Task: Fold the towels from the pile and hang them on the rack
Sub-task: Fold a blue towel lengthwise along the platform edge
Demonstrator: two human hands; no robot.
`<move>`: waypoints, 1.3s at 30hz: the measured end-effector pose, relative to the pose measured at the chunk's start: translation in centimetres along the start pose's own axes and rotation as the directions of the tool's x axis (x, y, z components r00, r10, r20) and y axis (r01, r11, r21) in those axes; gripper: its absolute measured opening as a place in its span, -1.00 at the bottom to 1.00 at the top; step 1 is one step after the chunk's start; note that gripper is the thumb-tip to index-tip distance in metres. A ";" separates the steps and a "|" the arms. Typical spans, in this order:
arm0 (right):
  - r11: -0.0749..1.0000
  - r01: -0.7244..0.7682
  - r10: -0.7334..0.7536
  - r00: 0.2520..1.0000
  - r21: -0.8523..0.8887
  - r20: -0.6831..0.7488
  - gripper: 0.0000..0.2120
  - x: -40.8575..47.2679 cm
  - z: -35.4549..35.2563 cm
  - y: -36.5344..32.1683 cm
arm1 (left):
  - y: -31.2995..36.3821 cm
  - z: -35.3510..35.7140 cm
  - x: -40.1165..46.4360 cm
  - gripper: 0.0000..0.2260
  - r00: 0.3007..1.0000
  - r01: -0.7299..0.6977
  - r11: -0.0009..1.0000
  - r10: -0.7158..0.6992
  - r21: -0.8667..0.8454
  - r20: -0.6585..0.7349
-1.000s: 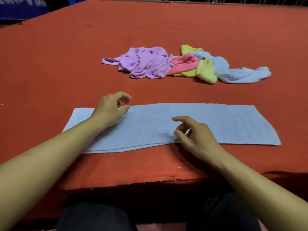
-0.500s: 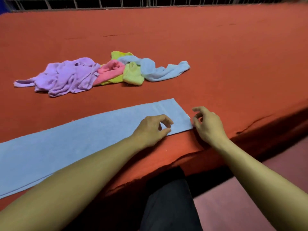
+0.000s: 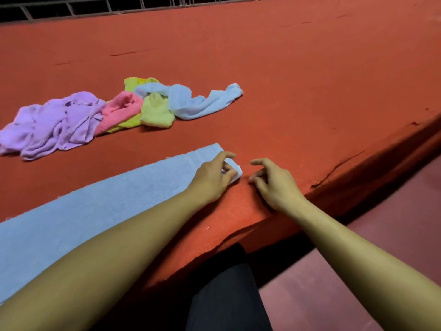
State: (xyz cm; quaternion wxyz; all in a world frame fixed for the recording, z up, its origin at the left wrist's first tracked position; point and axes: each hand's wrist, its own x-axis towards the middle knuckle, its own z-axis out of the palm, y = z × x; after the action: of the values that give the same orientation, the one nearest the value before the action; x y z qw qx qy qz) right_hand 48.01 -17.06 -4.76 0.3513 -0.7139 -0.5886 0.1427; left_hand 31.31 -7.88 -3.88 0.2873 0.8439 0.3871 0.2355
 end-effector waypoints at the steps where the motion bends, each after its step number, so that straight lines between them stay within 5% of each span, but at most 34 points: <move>1: 1.000 -0.014 0.014 1.000 0.024 -0.004 -0.63 0.2 0.0 -0.1 | -0.1 -0.1 0.0 -0.68 0.999 0.024 0.997 -0.026 -0.069 -0.032; 4: 0.962 -0.160 0.150 0.987 0.221 0.062 -0.78 0.8 0.3 -1.3 | 0.6 -0.4 -0.6 -0.71 0.993 0.029 0.983 -0.048 -0.179 -0.107; 6: 0.828 -0.306 0.254 0.952 0.470 0.171 -0.88 1.3 0.4 -2.1 | 1.4 -0.2 -0.9 -0.71 0.992 0.000 0.983 -0.023 -0.185 -0.122; 9: 0.692 -0.403 0.320 0.915 0.599 0.246 -0.77 1.8 0.2 -2.5 | 2.6 0.8 -1.2 -0.69 0.997 -0.005 0.984 -0.010 -0.179 -0.081; 16: 0.769 -0.433 0.351 0.901 0.470 0.254 -0.62 1.8 -1.8 -1.0 | 3.5 2.3 -1.0 -0.61 0.999 0.037 0.984 -0.039 -0.172 -0.007; 22: 0.820 -0.413 0.337 0.908 0.396 0.248 -0.56 1.2 -1.3 -0.8 | -1.2 -1.2 2.9 -0.79 0.977 0.142 0.990 -0.141 -0.002 -0.161; 25: 0.823 -0.404 0.320 0.911 0.400 0.260 -0.53 1.2 -1.3 -1.0 | -3.6 -2.6 5.9 -0.73 0.980 0.200 0.970 -0.197 0.136 -0.036; 32: 0.823 -0.400 0.313 0.912 0.403 0.266 -0.53 1.4 -1.0 -0.5 | -3.4 -2.9 10.2 -0.71 0.965 0.071 0.970 -0.125 0.231 0.232; 39: 0.788 -0.389 0.315 0.921 0.478 0.230 -0.52 2.8 -1.6 -0.6 | -3.7 -4.0 13.8 -0.72 0.986 0.123 0.985 -0.107 -0.124 0.128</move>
State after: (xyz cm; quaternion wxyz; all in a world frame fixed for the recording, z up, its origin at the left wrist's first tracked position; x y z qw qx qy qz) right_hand 49.33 -14.95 -2.62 0.4544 -0.6795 -0.4079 0.4067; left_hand 35.04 6.15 -1.08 0.3785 0.8119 0.4009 0.1920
